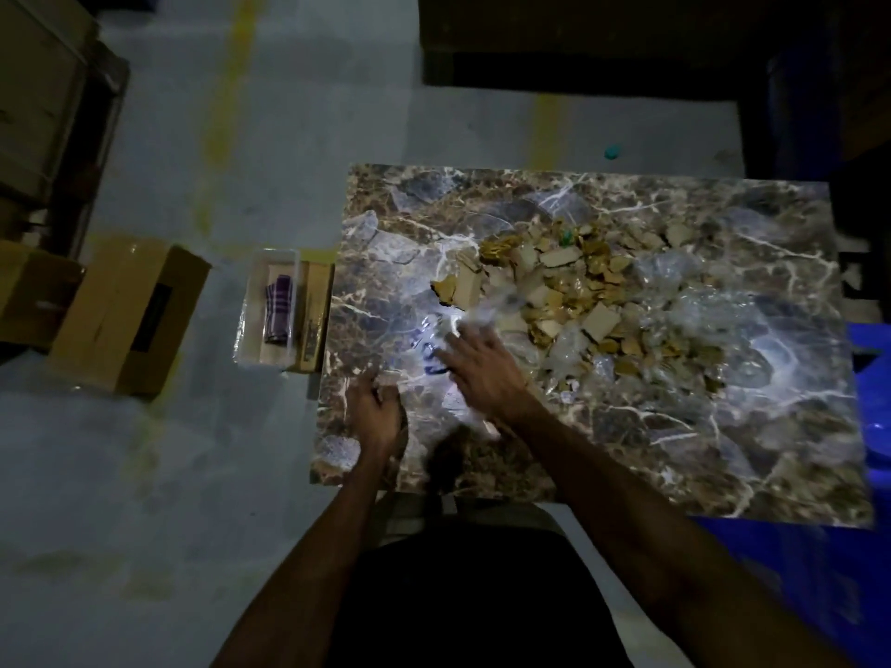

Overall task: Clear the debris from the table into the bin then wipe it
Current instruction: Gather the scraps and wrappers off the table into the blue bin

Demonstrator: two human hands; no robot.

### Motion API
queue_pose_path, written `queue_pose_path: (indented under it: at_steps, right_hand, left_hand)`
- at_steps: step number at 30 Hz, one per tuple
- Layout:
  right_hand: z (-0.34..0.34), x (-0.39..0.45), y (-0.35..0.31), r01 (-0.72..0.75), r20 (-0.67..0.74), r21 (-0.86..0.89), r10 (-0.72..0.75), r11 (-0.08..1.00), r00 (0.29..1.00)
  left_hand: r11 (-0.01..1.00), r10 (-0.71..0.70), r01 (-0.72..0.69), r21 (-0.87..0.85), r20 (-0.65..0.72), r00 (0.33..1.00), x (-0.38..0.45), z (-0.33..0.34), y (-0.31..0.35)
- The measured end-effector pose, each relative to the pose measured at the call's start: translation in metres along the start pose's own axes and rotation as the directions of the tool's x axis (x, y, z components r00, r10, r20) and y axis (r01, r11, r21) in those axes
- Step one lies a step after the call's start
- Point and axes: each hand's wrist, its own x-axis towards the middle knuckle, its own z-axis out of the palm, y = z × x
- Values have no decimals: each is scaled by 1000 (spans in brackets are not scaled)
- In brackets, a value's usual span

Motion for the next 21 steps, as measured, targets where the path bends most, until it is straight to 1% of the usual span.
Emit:
queue_pose_path:
  at_steps: [1,3,4,6,8,9,10,11,12,14,15,16,17,18,19,21]
  right_hand:
    - [-6,-3,8,-53,-24,12,53,999,998]
    - [-21,-11,23,-89,-39,41,91,995,995]
    - [-29,-17,30,-101,-61,42,104,994,993]
    - [-40,-36,33,-154,-150,77,164,985,975]
    - [-47,-68,24,-221,-254,148,253,964,934]
    - [-47,-84,20,-266,-296,200,317,943,901]
    - [-45,-99,19,-326,-304,242,391,914,869]
    - [-40,-111,20,-412,-287,277,484,868,827]
    - [-32,-118,24,-518,-238,318,596,794,767]
    - [-19,-127,28,-679,-68,440,776,587,627]
    - [-11,-128,29,-704,34,513,807,492,589]
    - [-7,-126,29,-701,129,581,804,413,581]
    - [-3,-123,31,-679,196,639,777,362,598]
    - [3,-119,34,-652,225,676,747,343,626]
    - [6,-114,37,-621,229,702,715,348,660]
    - [0,-105,40,-541,200,761,664,358,720]
  left_hand:
    - [1000,5,-6,30,31,999,2,4,0]
    - [998,26,-32,57,99,995,3,12,1]
    - [999,31,-36,41,131,991,1,18,3]
    - [999,32,-34,5,202,979,-4,29,12]
    - [999,39,-27,-47,260,965,-18,42,21]
    - [996,63,-42,-80,288,956,-25,49,24]
    - [993,67,-33,-115,306,950,-33,56,26]
    - [986,63,-9,-164,324,944,-42,61,29]
    - [979,37,35,-199,347,937,-48,67,30]
    - [969,16,86,-232,409,913,-62,78,31]
    - [958,34,96,-270,439,898,-69,82,33]
    - [938,48,120,-327,462,886,-76,86,37]
    - [910,65,148,-388,486,871,-82,88,44]
    - [883,68,187,-431,510,858,-87,92,52]
    - [867,66,211,-452,524,849,-91,96,58]
    - [838,38,266,-476,536,843,-93,96,68]
